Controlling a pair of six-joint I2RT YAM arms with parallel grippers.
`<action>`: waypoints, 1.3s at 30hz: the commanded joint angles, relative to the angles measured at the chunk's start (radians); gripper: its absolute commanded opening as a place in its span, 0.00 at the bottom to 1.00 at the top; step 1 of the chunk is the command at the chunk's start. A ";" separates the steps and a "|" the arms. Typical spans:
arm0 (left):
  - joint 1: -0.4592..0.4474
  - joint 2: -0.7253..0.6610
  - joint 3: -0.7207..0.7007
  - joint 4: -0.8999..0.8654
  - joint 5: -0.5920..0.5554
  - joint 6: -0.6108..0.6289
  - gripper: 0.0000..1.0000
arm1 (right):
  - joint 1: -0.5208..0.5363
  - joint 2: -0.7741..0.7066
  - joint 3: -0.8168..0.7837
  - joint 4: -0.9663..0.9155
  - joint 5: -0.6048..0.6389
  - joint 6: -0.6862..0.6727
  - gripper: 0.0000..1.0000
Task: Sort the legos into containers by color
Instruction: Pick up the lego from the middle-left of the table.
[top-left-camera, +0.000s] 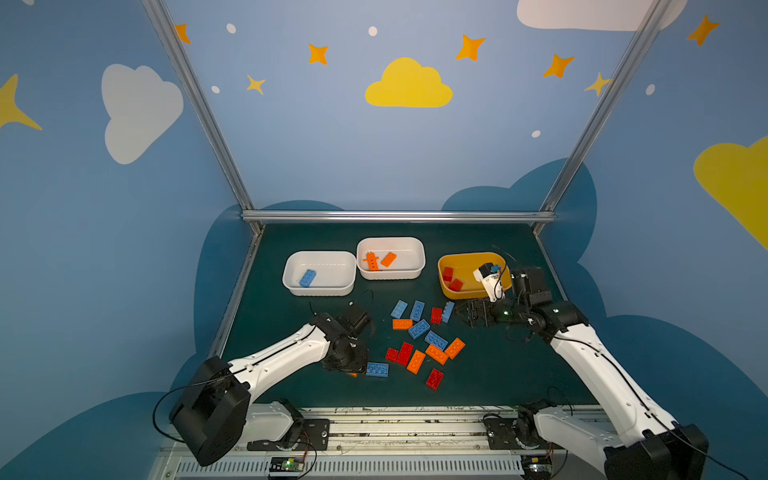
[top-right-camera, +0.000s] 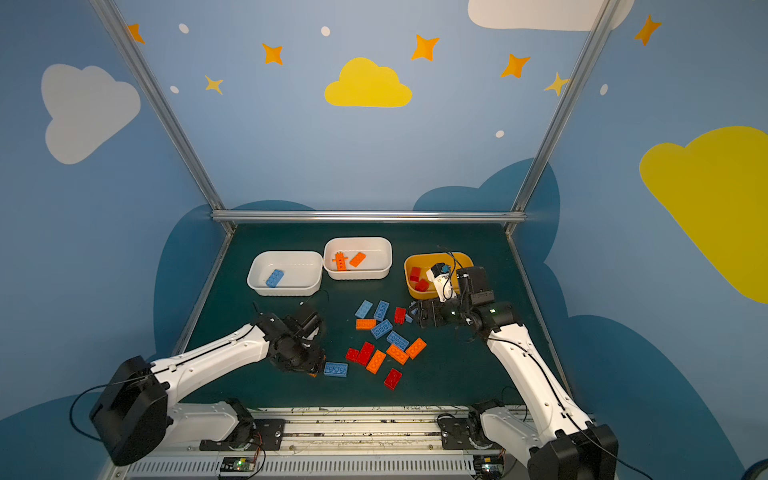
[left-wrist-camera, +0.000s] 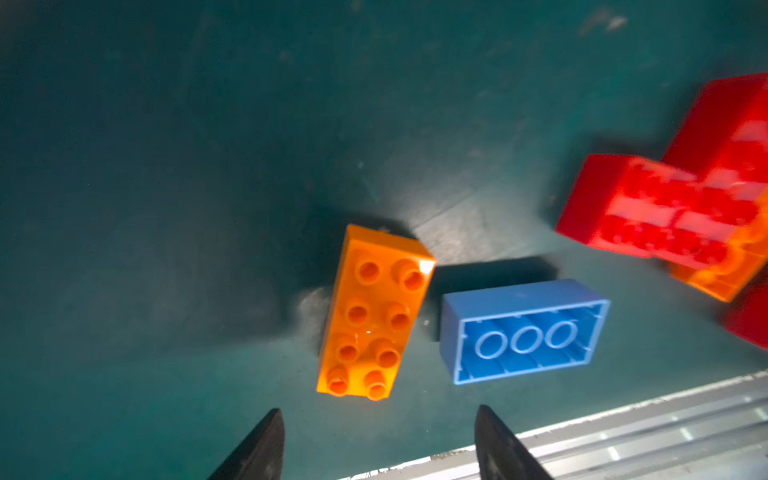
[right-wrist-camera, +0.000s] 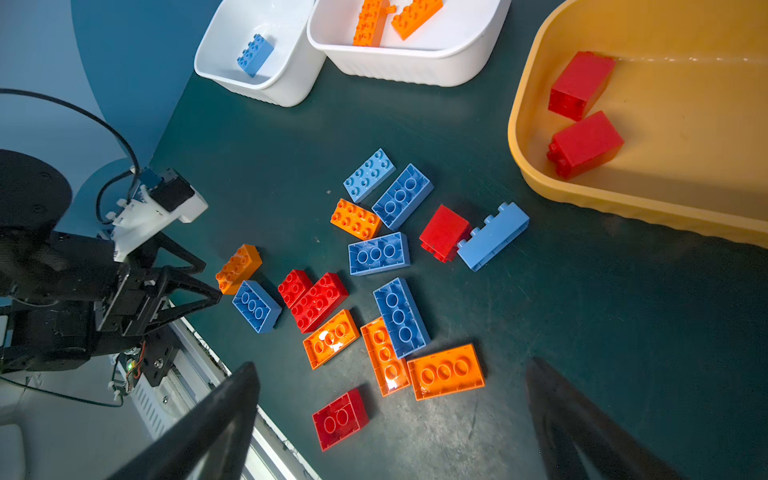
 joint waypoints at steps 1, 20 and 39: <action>-0.001 0.018 -0.023 0.041 0.005 -0.027 0.69 | 0.006 -0.022 -0.008 -0.001 -0.003 0.002 0.98; 0.004 0.235 0.049 0.110 -0.090 0.046 0.42 | 0.010 -0.038 -0.016 -0.011 0.024 0.004 0.98; 0.174 0.326 0.596 0.042 0.018 0.230 0.34 | -0.002 0.005 0.021 0.048 0.036 0.012 0.98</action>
